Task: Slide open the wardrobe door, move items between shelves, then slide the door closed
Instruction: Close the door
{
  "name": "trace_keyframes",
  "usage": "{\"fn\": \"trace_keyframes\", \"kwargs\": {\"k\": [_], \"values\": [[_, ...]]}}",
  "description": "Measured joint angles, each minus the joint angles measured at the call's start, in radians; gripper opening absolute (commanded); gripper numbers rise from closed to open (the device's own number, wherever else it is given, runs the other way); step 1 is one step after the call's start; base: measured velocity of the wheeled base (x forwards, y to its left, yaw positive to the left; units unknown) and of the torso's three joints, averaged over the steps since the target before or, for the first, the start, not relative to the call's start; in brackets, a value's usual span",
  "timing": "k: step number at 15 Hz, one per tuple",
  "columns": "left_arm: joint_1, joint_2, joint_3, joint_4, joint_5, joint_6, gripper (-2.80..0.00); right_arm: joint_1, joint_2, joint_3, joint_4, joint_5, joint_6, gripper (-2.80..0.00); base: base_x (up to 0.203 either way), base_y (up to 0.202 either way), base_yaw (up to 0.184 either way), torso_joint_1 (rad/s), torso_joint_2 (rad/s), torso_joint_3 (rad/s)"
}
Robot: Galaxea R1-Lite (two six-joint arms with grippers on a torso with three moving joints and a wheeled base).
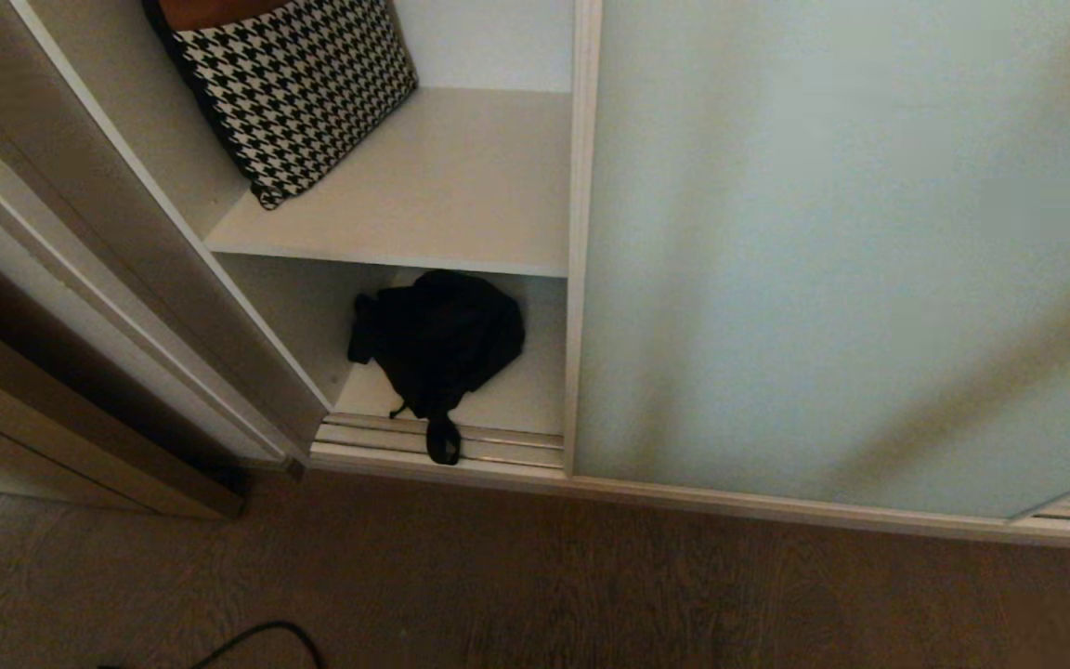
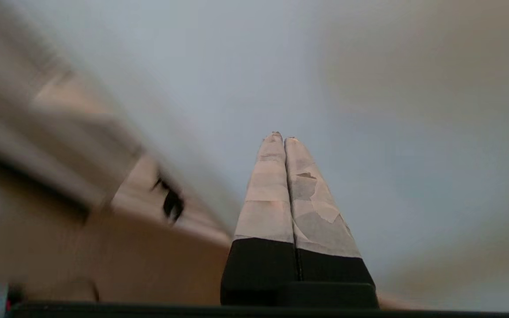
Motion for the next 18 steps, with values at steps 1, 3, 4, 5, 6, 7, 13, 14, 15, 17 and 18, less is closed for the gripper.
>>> {"fn": "trace_keyframes", "kwargs": {"k": [1, 3, 4, 5, 6, 7, 13, 14, 15, 17, 18], "values": [[0.000, 0.000, 0.000, 0.000, 0.000, -0.001, -2.80, 0.077, 0.020, -0.017, 0.000, -0.015, -0.053, -2.80, 0.000, 0.000, 0.000, 0.000, 0.00, 0.000], [0.000, 0.000, 0.000, 0.000, 0.000, 0.000, -2.80, 0.216, 0.078, -0.065, -0.003, -0.048, -0.142, -2.80, 0.000, 0.000, 0.000, 0.000, 0.00, 0.000], [0.000, 0.000, 0.000, 0.000, 0.000, 0.000, -2.80, 0.267, 0.119, -0.094, -0.009, -0.063, -0.178, -2.80, 0.000, 0.000, 0.000, 0.000, 0.00, 0.000], [0.000, 0.000, 0.000, 0.000, 0.000, 0.000, -2.80, 0.300, 0.160, -0.120, -0.020, -0.070, -0.201, -2.80, 0.000, 0.000, 0.000, 0.000, 0.00, 0.000], [0.000, 0.000, 0.000, 0.000, 0.000, 0.000, -2.80, 0.325, 0.207, -0.150, -0.040, -0.078, -0.212, -2.80, 0.000, 0.000, 0.000, 0.000, 0.00, 0.000], [0.000, 0.000, 0.000, 0.000, 0.000, 0.000, -2.80, 0.343, 0.255, -0.181, -0.065, -0.090, -0.218, -2.80, 0.000, 0.000, 0.000, 0.000, 0.00, 0.000], [0.000, 0.000, 0.000, 0.000, 0.000, -0.001, -2.80, 0.536, 0.461, -0.269, -0.167, -0.265, -0.245, -2.80, 0.000, 0.000, 0.000, 0.000, 0.00, 0.000], [0.000, 0.000, 0.000, 0.000, 0.000, 0.000, -2.80, 0.557, 0.487, -0.275, -0.187, -0.278, -0.246, -2.80, 0.000, 0.000, 0.000, 0.000, 0.00, 0.000], [0.000, 0.000, 0.000, 0.000, 0.000, 0.000, -2.80, 0.576, 0.513, -0.284, -0.212, -0.294, -0.247, -2.80, 0.000, 0.000, 0.000, 0.000, 0.00, 0.000], [0.000, 0.000, 0.000, 0.000, 0.000, 0.000, -2.80, 0.600, 0.563, -0.297, -0.248, -0.340, -0.244, -2.80, 0.000, 0.000, 0.000, 0.000, 0.00, 0.000], [0.000, 0.000, 0.000, 0.000, 0.000, 0.000, -2.80, 0.604, 0.583, -0.300, -0.252, -0.349, -0.238, -2.80, 0.000, 0.000, 0.000, 0.000, 0.00, 0.000]]}}
